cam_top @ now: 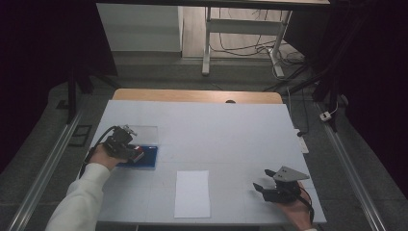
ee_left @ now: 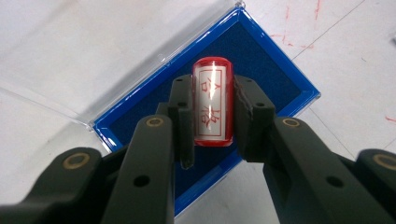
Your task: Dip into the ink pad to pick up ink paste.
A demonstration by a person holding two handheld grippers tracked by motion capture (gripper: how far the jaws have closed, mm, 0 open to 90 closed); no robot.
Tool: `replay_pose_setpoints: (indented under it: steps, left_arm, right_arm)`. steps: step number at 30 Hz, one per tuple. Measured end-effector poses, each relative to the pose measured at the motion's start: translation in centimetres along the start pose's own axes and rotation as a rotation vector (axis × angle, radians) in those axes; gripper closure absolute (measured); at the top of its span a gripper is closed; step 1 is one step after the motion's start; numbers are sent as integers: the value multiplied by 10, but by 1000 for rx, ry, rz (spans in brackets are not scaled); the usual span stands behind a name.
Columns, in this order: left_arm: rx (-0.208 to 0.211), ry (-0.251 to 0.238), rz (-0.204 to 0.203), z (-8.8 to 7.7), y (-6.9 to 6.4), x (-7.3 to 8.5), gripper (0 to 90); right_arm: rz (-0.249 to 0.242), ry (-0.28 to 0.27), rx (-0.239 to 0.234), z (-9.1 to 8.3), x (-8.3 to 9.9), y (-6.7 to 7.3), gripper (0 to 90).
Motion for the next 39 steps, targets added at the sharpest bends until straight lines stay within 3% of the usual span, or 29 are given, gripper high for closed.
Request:
replay_pose_setpoints:
  steps: [16,31,36,39]
  left_arm:
    - [-46,10,11,4,-6,0,711]
    - [-54,-13,3,4,-8,2,710]
    - [5,-67,-27,-2,0,6,706]
    - [-4,-79,-11,-4,-1,9,705]
  right_arm:
    - [-1,2,-3,2,0,1,299]
    - [-3,8,-1,1,0,1,300]
    - [0,7,4,0,0,1,299]
    - [11,-1,-10,0,0,1,299]
Point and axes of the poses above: each handheld gripper's, and its own axes: z roughly forward along the jaws, x roughly out of its underside, y roughly to its left, the point moved 2 cm from there along z, roughly forward along the jaws, and after that the axes turned 8 degrees about x, right-handed, at the moved point
